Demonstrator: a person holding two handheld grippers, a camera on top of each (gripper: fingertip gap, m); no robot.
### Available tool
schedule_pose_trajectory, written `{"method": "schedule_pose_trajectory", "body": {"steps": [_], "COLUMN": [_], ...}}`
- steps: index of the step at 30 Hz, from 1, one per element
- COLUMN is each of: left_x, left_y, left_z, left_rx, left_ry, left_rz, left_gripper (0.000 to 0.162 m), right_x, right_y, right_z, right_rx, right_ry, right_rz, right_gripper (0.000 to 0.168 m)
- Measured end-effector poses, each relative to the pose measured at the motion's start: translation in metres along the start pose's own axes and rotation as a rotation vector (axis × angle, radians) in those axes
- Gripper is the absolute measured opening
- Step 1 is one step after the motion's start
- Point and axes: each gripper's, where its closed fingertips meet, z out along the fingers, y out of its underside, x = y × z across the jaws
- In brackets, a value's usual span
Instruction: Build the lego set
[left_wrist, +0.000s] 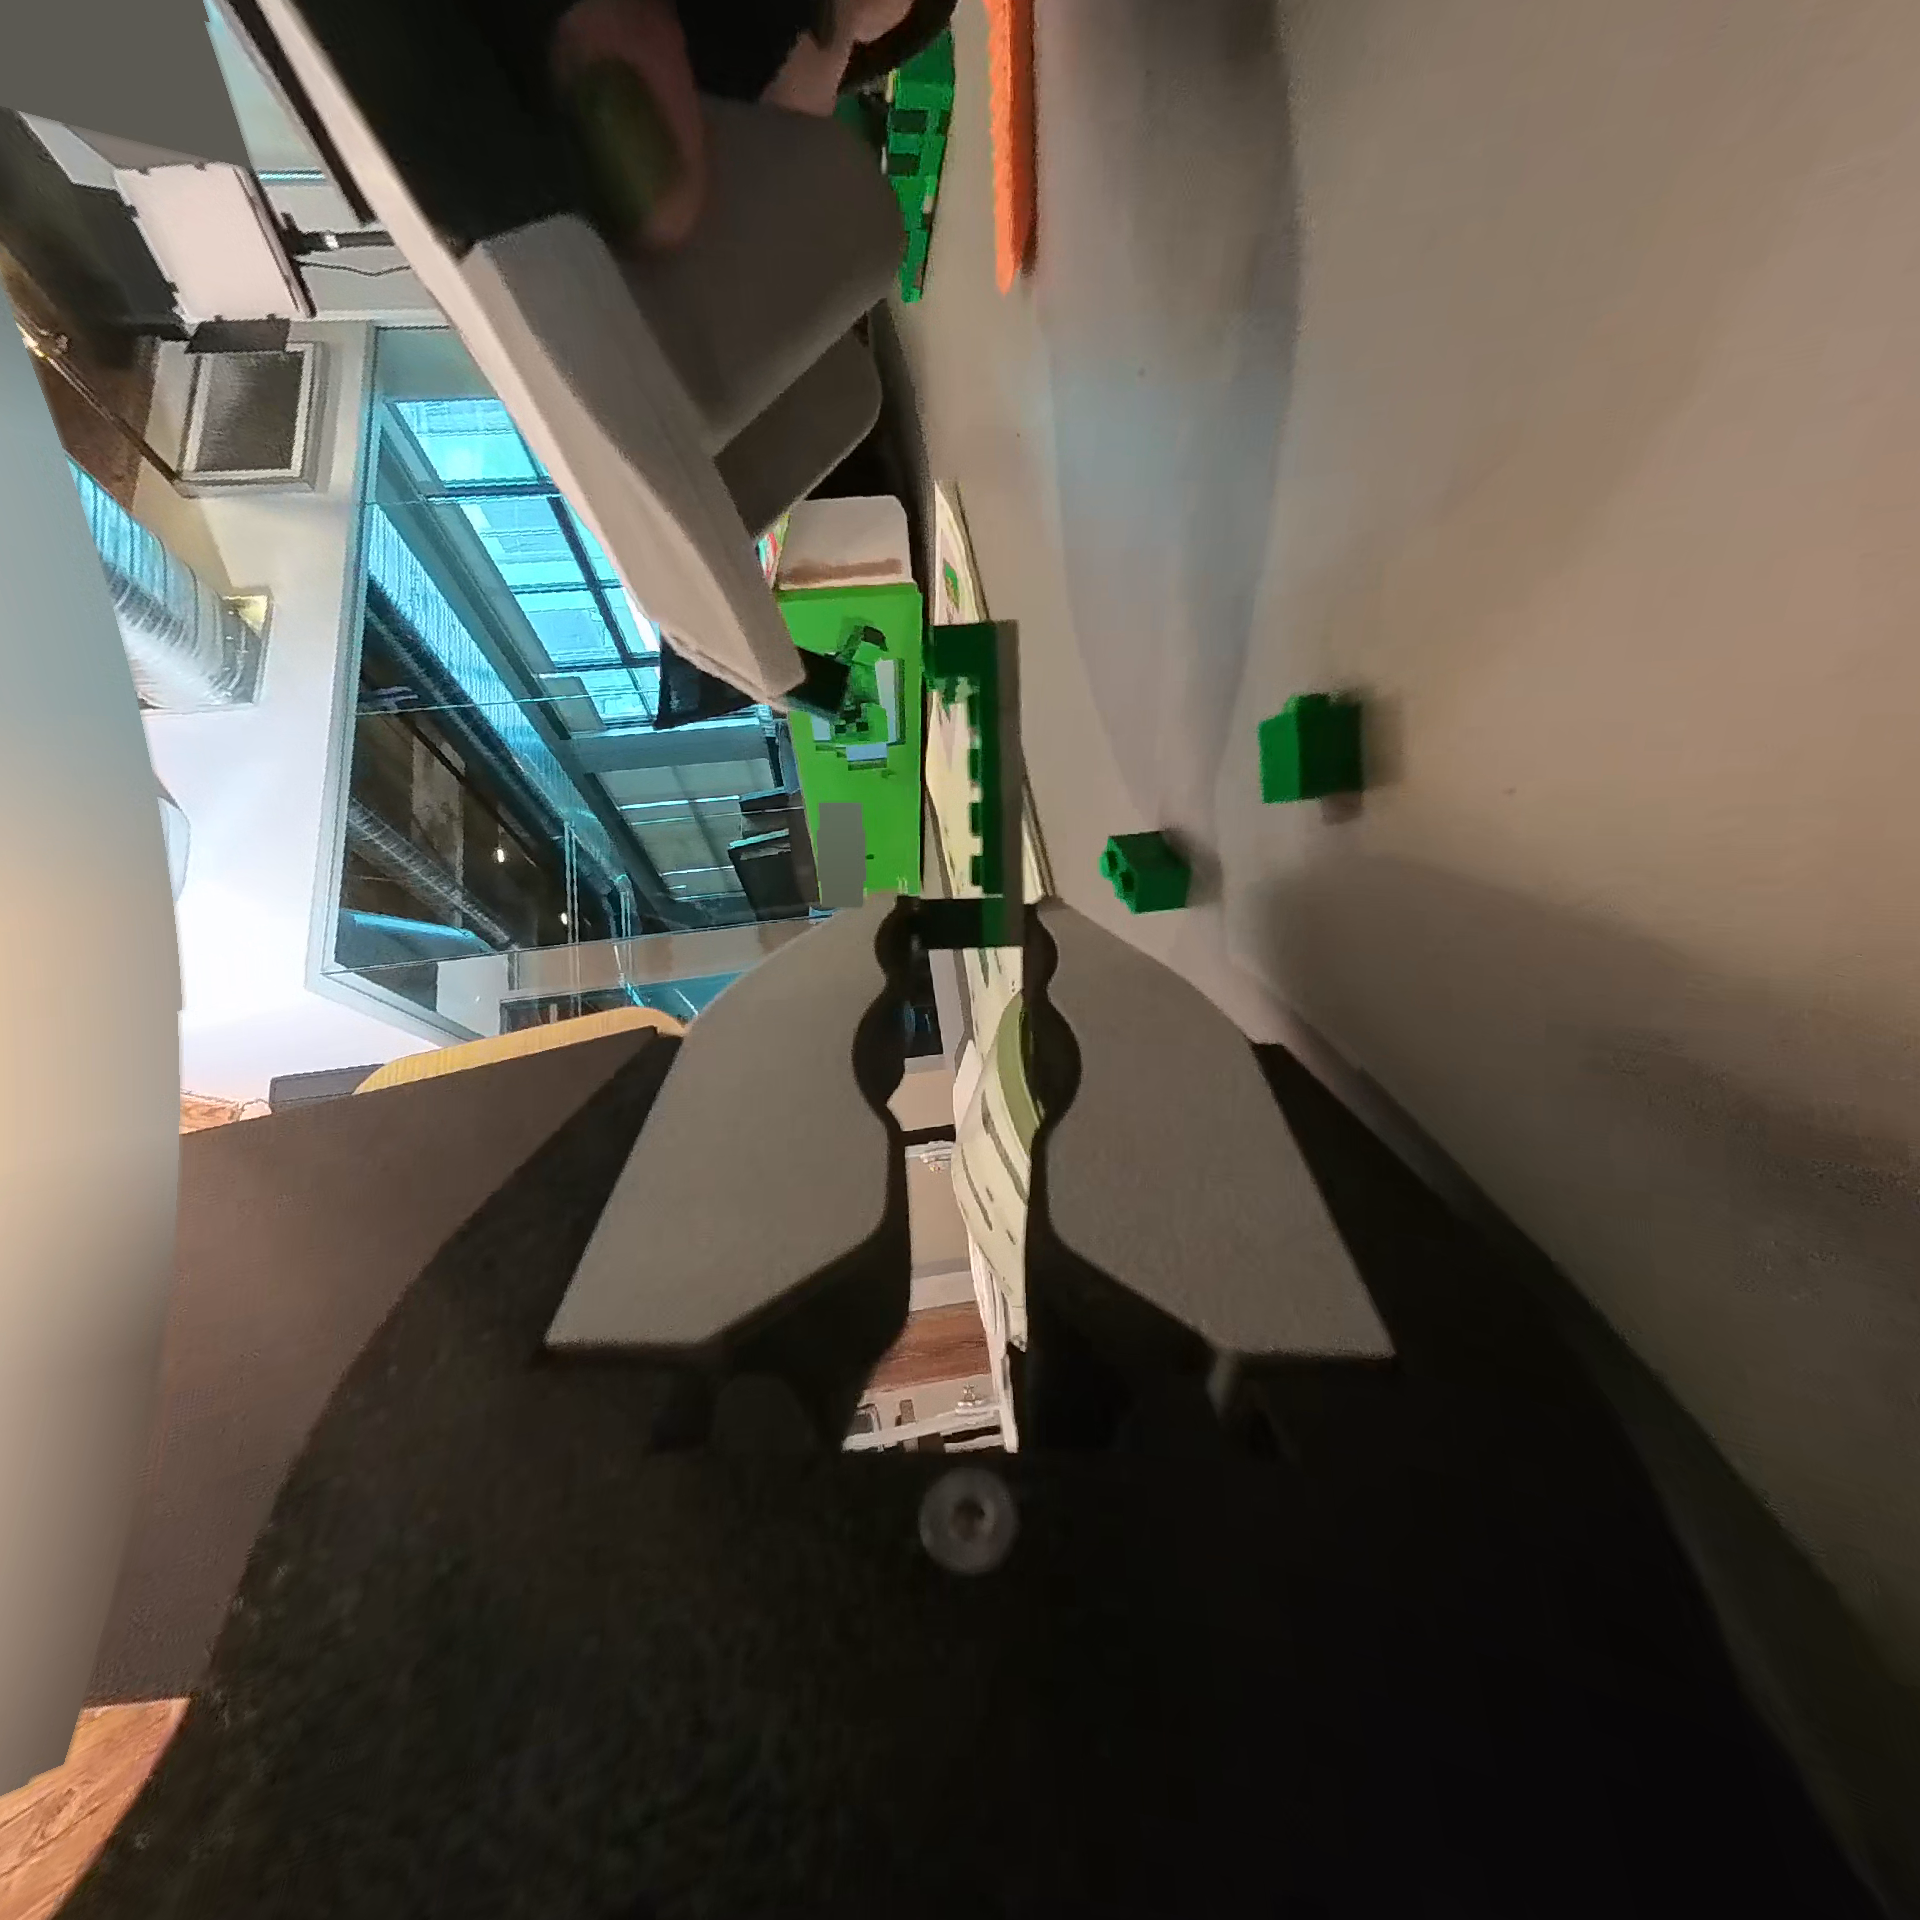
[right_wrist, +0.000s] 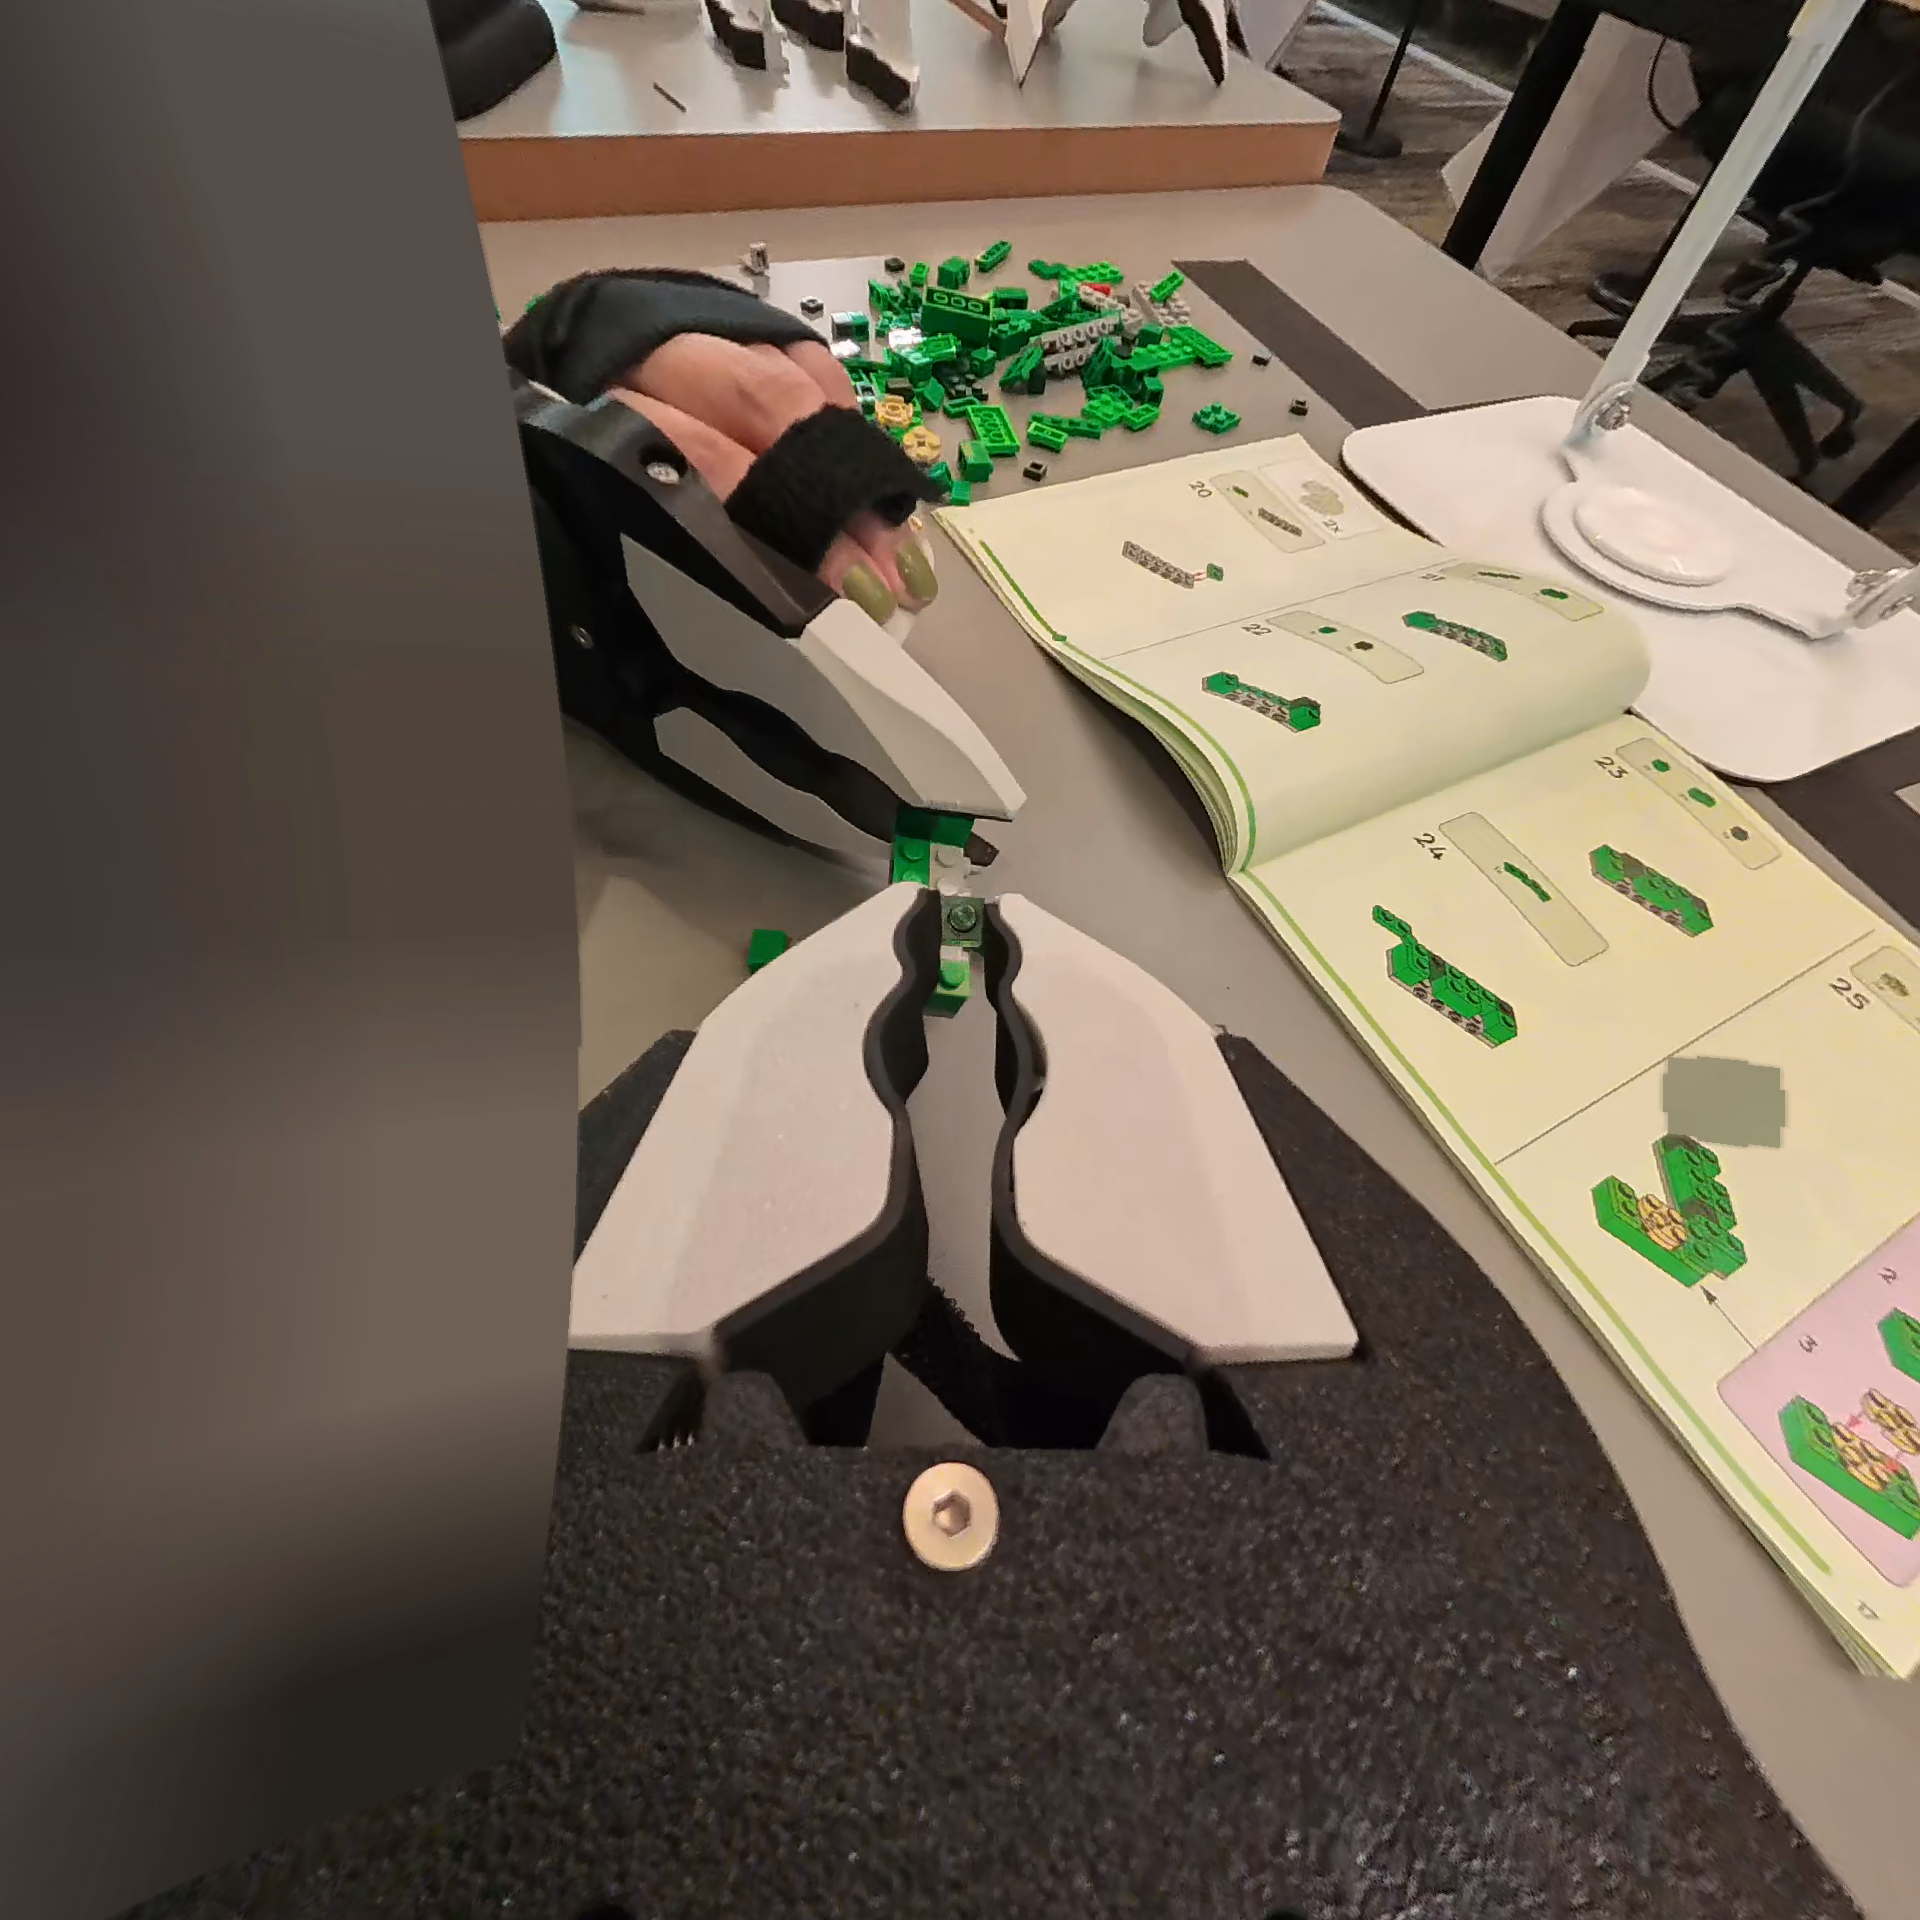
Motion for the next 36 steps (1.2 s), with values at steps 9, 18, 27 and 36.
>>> {"method": "schedule_pose_trajectory", "body": {"steps": [9, 18, 27, 36], "left_x": [0.0017, 0.0027, 0.0028, 0.0031], "left_y": [-0.001, -0.0017, -0.0013, -0.0012], "left_z": [0.0007, 0.0011, 0.0015, 0.0017], "left_rx": [0.002, 0.002, 0.0, 0.0], "left_ry": [0.006, 0.01, 0.009, 0.01], "left_rz": [0.006, 0.013, 0.015, 0.023], "left_gripper": [0.019, 0.019, 0.019, 0.019], "right_x": [0.0005, 0.0038, 0.0037, -0.0019], "right_y": [0.0028, 0.0033, 0.0024, 0.0038], "right_z": [0.0023, 0.001, 0.0, 0.0024], "right_rx": [-0.021, -0.019, -0.01, -0.028], "right_ry": [0.01, 0.024, 0.019, -0.008], "right_rz": [-0.005, 0.005, 0.011, -0.003], "right_gripper": [0.007, 0.007, 0.007, 0.007]}}
